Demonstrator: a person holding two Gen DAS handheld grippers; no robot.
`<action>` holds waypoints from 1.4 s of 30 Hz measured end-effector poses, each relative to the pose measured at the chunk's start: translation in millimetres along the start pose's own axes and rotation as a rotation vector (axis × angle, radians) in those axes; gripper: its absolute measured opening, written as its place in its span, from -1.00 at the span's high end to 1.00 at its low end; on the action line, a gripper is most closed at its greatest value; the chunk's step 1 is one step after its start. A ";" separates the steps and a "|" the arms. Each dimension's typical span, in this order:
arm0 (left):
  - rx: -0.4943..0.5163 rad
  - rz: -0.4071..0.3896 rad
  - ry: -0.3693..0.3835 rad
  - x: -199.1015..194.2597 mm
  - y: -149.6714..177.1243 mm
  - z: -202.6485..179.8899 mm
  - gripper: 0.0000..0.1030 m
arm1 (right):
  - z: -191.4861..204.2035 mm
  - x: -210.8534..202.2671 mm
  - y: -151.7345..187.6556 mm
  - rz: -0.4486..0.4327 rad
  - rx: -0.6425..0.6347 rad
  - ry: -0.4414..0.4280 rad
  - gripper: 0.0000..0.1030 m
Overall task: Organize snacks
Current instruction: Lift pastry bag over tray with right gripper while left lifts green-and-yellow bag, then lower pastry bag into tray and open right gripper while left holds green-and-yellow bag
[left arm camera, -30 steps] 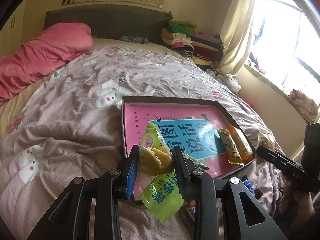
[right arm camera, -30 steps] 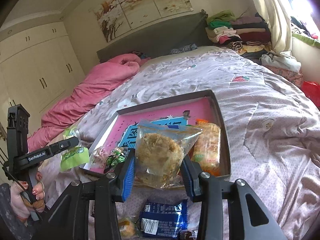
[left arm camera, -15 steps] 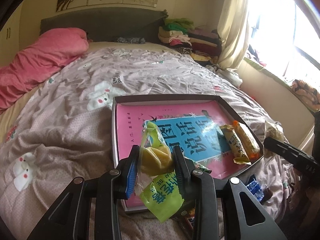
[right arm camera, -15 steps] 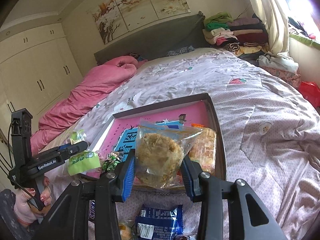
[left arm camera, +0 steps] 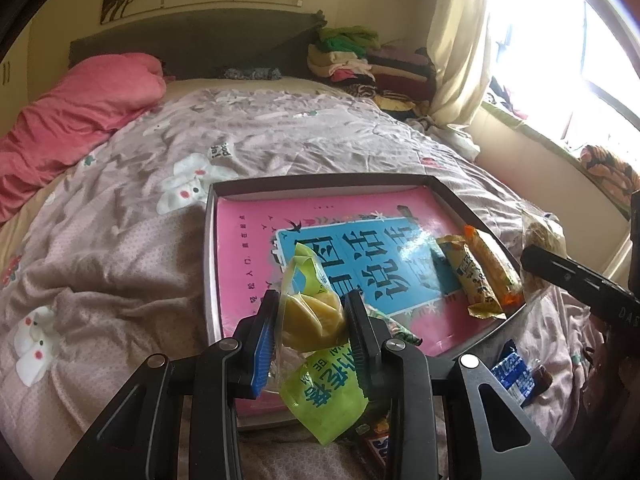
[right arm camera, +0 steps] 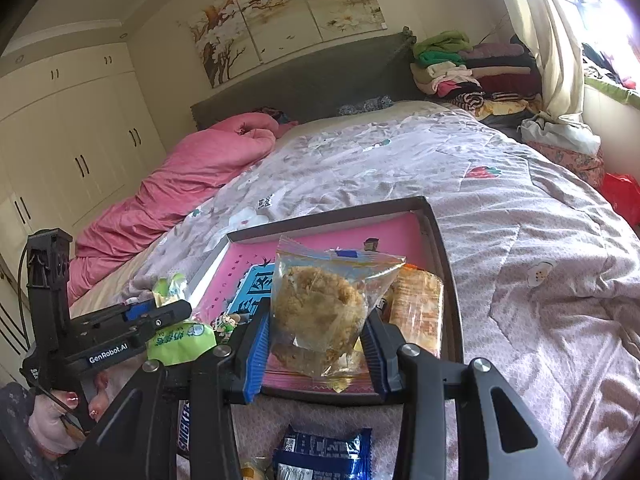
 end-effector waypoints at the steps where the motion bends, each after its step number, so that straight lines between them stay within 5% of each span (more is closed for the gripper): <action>1: 0.001 0.004 0.000 1.4 0.6 0.1 0.33 | 0.0 0.9 -0.6 0.000 0.001 0.000 0.18; 42: 0.102 0.005 -0.004 15.5 3.7 -20.3 0.33 | 23.0 58.3 18.6 0.124 -0.074 -0.006 0.18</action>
Point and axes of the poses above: each gripper's, at about its wrist camera, not at the fingertips, and x roughly the way its jaws point, z to its left, y to its underside, the point moved 3 cm from there along x, roughly the way its jaws point, and after that the axes turned 2 degrees about -z, right-handed, at the moved point
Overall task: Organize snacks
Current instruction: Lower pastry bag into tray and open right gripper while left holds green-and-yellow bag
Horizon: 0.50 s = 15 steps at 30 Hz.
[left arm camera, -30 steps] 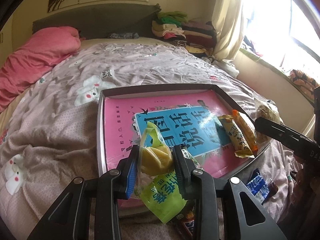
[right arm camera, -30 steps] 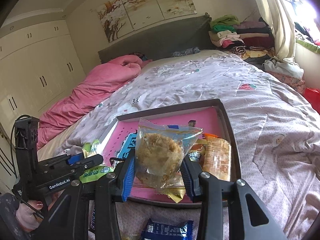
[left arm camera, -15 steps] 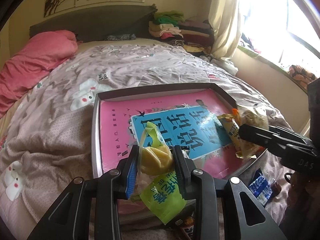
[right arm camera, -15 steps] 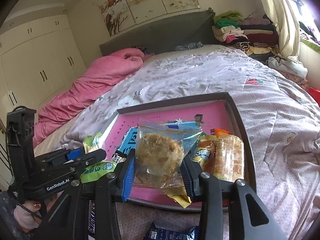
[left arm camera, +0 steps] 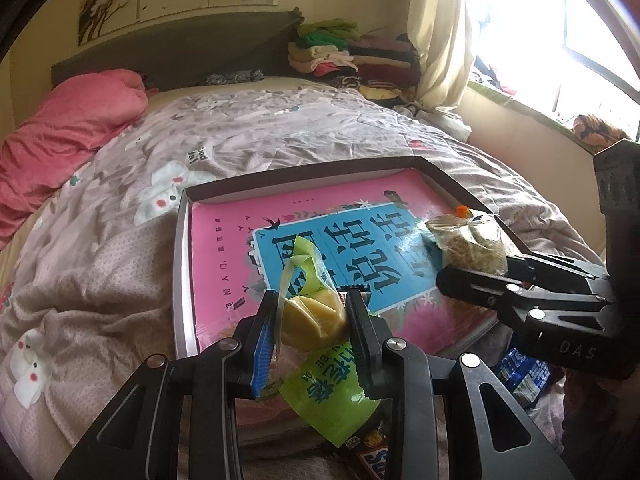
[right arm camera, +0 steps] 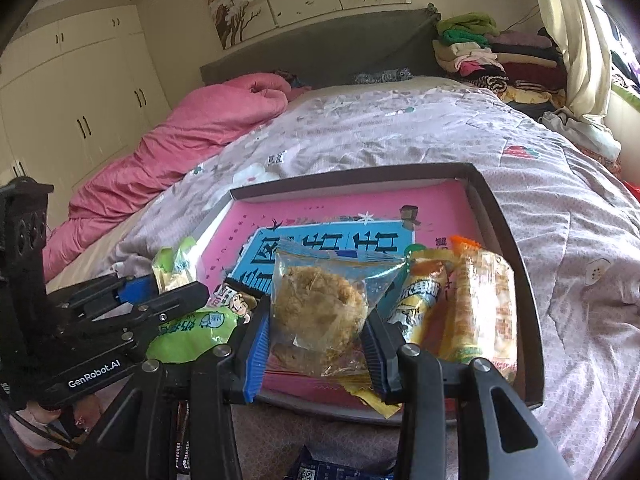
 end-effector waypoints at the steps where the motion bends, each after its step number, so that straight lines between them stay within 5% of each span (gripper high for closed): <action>1: 0.002 0.001 0.001 0.3 0.0 0.0 0.33 | 1.0 0.6 0.6 0.002 -0.005 0.001 0.18; 15: 0.004 0.004 -0.011 0.7 2.1 4.1 0.31 | 13.5 7.3 11.3 0.046 -0.090 0.014 0.18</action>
Point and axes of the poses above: each gripper's, at about its wrist camera, not at the fingertips, and x roughly the way its jaws point, z to its left, y to its underside, the point moved 3 cm from there along x, roughly the way its jaws point, and after that the axes turned 2 degrees about -z, right-handed, at the moved point
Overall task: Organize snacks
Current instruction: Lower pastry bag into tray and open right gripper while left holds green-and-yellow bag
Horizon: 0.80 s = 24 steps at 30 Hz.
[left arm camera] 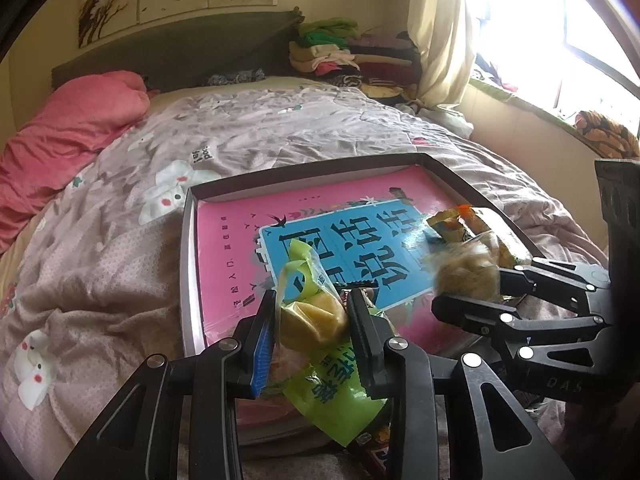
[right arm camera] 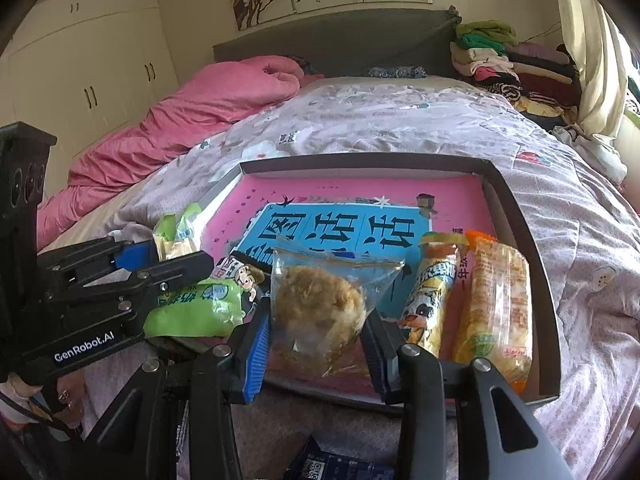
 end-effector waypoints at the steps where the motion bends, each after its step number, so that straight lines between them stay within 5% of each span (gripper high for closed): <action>1: 0.000 0.001 -0.002 0.1 0.1 0.7 0.31 | 0.3 0.3 0.6 0.002 -0.001 -0.001 0.18; 24: -0.017 0.000 -0.021 -0.1 0.3 7.5 0.28 | -0.7 -10.2 6.0 0.009 0.011 -0.016 0.18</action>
Point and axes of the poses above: each gripper's, at about its wrist camera, not at the fingertips, and x roughly the way its jaws point, z to its left, y to its underside, the point moved 3 cm from there along x, roughly the way its jaws point, and after that the axes turned 2 degrees about -z, right-handed, at the moved point
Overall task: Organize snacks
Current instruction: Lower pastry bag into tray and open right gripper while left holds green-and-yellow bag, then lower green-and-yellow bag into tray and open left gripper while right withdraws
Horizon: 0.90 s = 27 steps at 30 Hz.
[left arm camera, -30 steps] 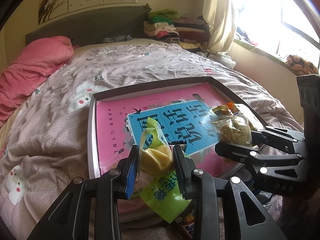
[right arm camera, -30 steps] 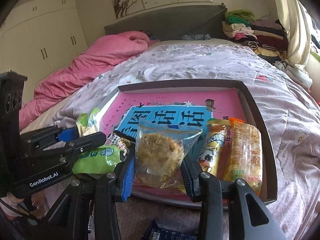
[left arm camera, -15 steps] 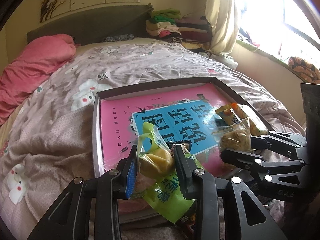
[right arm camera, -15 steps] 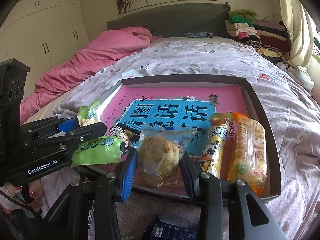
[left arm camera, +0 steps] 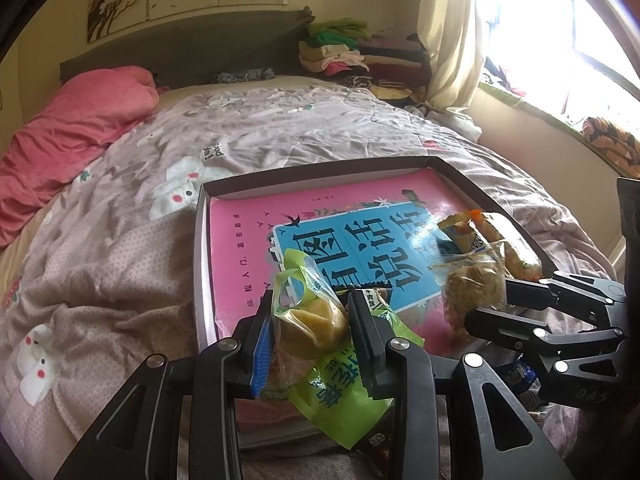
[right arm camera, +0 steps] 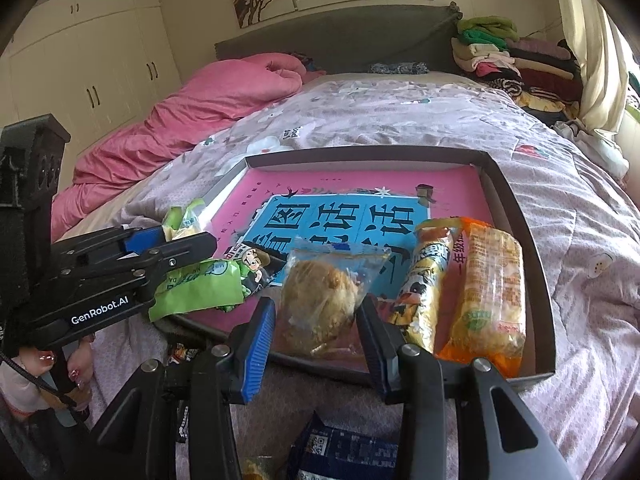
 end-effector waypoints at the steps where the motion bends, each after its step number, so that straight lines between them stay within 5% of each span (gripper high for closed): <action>1: 0.002 -0.001 0.000 -0.4 -0.3 -0.7 0.28 | -0.9 -1.2 0.3 0.000 0.003 0.000 0.18; 13: 0.006 0.005 0.009 0.3 0.2 -3.8 0.25 | -3.8 -6.8 0.8 -0.004 0.009 -0.003 0.18; 27: 0.004 0.007 0.003 -2.1 -0.8 -2.7 -0.02 | -4.2 -10.3 1.5 -0.012 0.012 0.002 0.18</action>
Point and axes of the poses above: each gripper's, at about its wrist camera, not at the fingertips, and x roughly the way its jaws point, z to its left, y to its underside, the point moved 3 cm from there along x, roughly the way its jaws point, and after that the axes turned 2 degrees about -z, right-handed, at the moved point
